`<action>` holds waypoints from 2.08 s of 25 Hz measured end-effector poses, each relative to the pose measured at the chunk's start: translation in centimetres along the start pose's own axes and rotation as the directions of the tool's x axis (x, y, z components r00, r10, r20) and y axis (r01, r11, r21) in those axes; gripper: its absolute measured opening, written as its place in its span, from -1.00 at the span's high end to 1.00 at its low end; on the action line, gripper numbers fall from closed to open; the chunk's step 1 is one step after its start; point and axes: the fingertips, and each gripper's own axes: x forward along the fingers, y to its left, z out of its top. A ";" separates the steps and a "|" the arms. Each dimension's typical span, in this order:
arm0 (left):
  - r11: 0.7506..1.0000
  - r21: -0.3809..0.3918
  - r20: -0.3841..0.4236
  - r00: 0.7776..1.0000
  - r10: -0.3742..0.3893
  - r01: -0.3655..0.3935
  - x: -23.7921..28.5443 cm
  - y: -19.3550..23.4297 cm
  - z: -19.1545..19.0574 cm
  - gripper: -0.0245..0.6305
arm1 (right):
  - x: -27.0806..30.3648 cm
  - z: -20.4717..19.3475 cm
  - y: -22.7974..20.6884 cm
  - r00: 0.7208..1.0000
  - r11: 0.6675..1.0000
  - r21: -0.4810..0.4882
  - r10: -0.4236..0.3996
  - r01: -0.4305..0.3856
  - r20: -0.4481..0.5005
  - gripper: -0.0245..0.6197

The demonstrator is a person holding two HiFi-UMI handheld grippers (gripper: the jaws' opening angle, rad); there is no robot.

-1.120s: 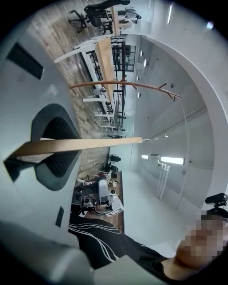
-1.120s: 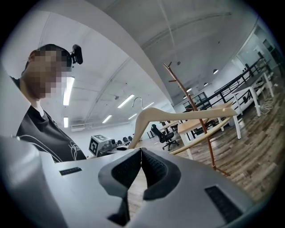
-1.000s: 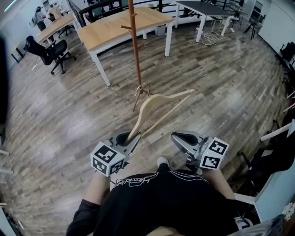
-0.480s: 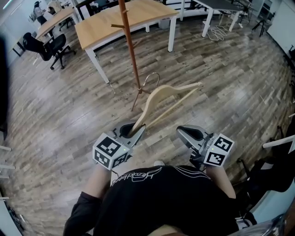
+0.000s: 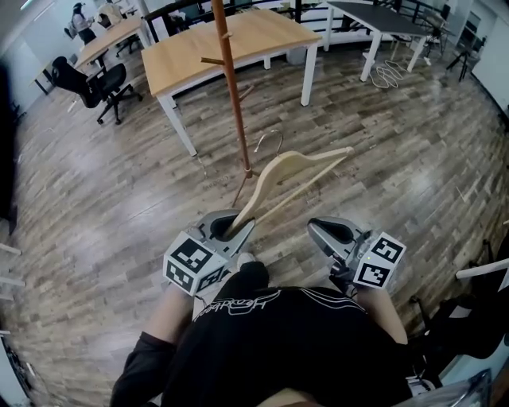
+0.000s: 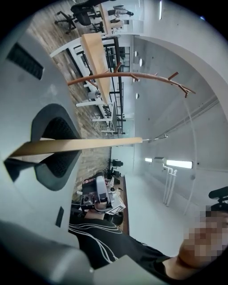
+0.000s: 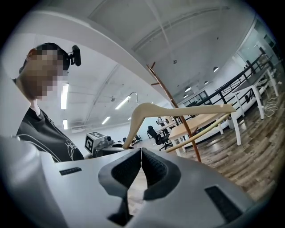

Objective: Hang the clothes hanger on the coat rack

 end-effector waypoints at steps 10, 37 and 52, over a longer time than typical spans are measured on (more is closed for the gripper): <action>1.000 -0.018 0.028 1.000 -0.011 0.011 2.6 8.3 1.7 0.80 | 5.3 3.4 -5.2 0.999 0.999 -0.008 -0.031 0.031 0.011 0.80; 0.994 0.012 0.060 0.993 -0.105 0.105 10.2 35.5 9.3 0.80 | 25.5 15.1 -20.8 0.992 0.993 -0.018 -0.119 0.120 0.029 0.80; 0.992 0.000 0.027 0.991 -0.130 0.130 14.1 38.3 9.3 0.80 | 26.1 15.4 -25.2 0.990 0.990 0.017 -0.139 0.138 0.032 0.80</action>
